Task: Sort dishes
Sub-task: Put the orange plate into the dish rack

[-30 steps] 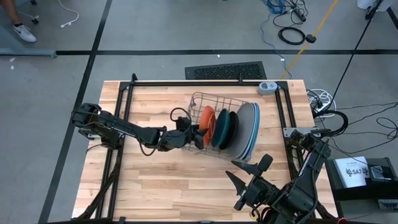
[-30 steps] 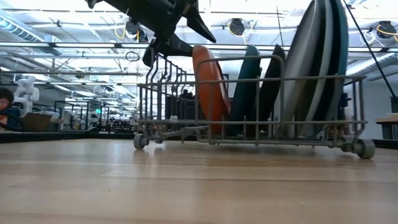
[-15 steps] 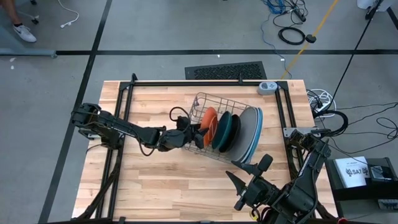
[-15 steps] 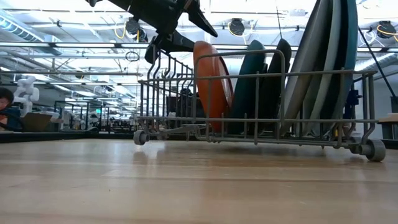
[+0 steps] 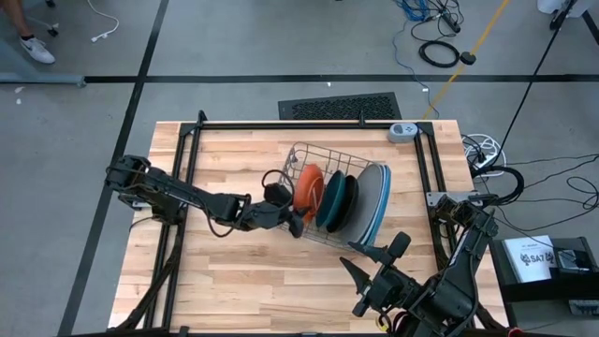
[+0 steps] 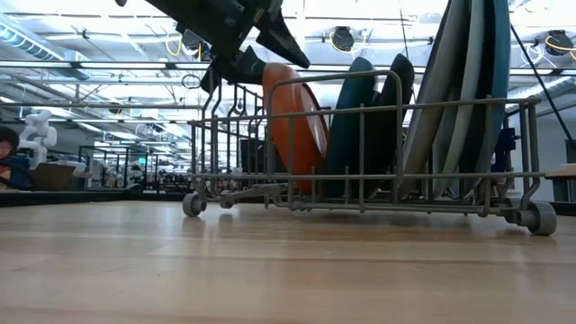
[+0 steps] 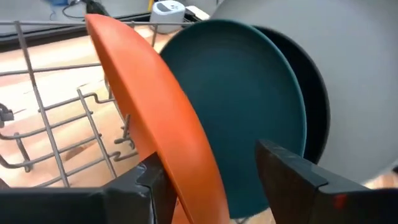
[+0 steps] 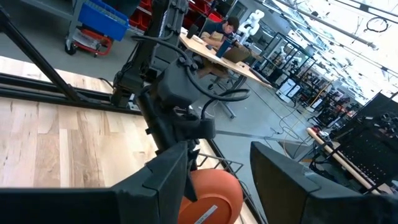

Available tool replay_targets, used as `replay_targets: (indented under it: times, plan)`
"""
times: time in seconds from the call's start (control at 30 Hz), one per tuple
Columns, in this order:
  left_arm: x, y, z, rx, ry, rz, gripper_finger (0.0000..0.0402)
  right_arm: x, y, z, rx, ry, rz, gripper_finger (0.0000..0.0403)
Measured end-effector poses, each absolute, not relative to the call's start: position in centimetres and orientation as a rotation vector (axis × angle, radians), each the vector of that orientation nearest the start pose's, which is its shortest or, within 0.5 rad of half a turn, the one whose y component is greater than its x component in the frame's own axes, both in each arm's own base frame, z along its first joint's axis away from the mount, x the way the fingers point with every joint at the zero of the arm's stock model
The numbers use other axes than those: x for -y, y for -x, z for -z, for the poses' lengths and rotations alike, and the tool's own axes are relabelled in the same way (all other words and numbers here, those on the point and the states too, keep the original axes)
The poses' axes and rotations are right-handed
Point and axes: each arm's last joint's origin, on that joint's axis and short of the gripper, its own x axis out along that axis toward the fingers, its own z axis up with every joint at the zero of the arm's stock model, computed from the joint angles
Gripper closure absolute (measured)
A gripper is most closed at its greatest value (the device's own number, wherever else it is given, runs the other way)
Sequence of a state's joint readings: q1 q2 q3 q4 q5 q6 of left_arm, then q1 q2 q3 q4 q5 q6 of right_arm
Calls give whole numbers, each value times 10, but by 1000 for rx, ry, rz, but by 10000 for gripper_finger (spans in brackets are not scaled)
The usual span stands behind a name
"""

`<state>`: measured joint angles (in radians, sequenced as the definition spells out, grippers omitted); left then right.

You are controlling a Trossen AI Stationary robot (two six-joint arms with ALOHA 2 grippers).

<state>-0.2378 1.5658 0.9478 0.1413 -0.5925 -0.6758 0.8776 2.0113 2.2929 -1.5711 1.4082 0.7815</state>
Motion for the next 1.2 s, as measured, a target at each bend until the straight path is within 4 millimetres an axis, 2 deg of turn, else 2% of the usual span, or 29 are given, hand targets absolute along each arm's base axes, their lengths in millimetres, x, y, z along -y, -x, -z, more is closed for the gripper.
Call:
replay_targets:
  times: [0.17, 0.37, 0.47, 0.57, 0.83, 1.0, 1.07, 1.2]
  plan:
    - [70, -329, -233, -342, 332, -391, 201, -267, -259, -398, -310, 436, 593, 234]
    - [83, -326, -231, -430, -25, -294, 201, -267, -259, -398, -310, 435, 593, 234]
    - [85, -322, -226, -498, -170, -289, 201, -267, -260, -398, -309, 433, 595, 234]
    - [83, -318, -221, -560, -239, -331, 201, -267, -260, -398, -309, 433, 596, 234]
    - [76, -312, -216, -565, -100, -524, 201, -262, -265, -398, -315, 427, 615, 234]
    - [71, -311, -215, -501, 96, -632, 201, -257, -270, -398, -338, 415, 618, 234]
    - [69, -312, -215, -492, 180, -633, 201, -257, -270, -398, -339, 414, 619, 234]
    - [69, -313, -216, -539, 158, -551, 201, -257, -270, -398, -340, 413, 619, 234]
